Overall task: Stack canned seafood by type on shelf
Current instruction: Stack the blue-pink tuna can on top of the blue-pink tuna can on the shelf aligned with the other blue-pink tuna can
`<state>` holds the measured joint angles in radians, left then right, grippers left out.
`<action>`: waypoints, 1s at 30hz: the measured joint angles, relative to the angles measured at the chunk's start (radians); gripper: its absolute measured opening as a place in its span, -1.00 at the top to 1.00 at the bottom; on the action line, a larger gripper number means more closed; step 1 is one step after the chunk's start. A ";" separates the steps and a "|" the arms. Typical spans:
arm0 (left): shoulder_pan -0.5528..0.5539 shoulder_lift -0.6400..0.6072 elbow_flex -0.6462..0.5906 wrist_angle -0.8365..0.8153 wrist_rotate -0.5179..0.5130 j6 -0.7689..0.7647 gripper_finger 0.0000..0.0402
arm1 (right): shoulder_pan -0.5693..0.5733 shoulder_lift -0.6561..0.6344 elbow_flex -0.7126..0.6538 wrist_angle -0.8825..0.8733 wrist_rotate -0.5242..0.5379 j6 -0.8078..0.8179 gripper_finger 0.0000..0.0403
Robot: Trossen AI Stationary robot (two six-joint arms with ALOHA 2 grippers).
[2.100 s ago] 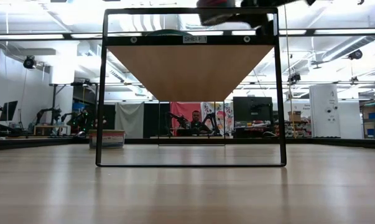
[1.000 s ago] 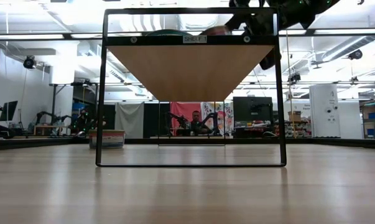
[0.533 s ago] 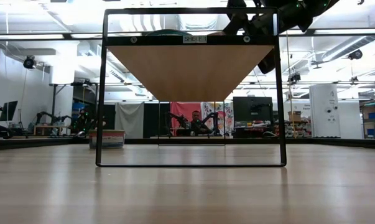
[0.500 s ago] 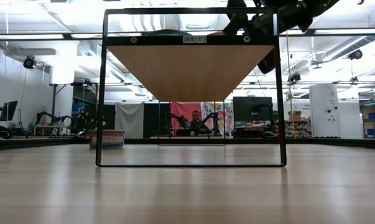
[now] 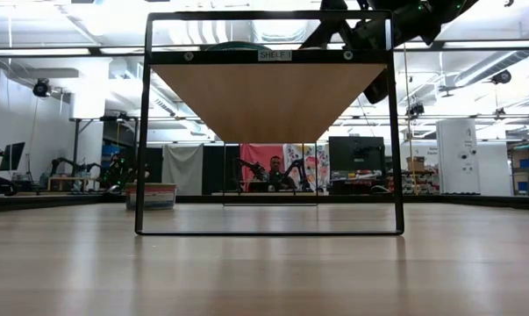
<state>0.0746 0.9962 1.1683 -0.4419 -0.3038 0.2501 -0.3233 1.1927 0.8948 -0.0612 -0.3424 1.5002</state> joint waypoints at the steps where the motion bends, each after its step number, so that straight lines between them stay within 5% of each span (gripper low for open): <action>1: 0.000 0.000 0.000 0.000 0.000 0.000 1.00 | 0.000 0.000 0.001 -0.001 -0.001 0.000 -0.61; 17: 0.000 0.001 0.000 0.000 0.000 0.000 1.00 | 0.000 0.000 0.037 -0.016 -0.006 -0.018 -0.44; 30: 0.002 0.018 0.000 0.002 0.000 -0.007 1.00 | 0.000 0.004 0.038 -0.026 -0.014 -0.025 -0.50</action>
<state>0.0769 1.0138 1.1683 -0.4395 -0.3038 0.2428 -0.3233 1.1964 0.9323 -0.0872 -0.3566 1.4752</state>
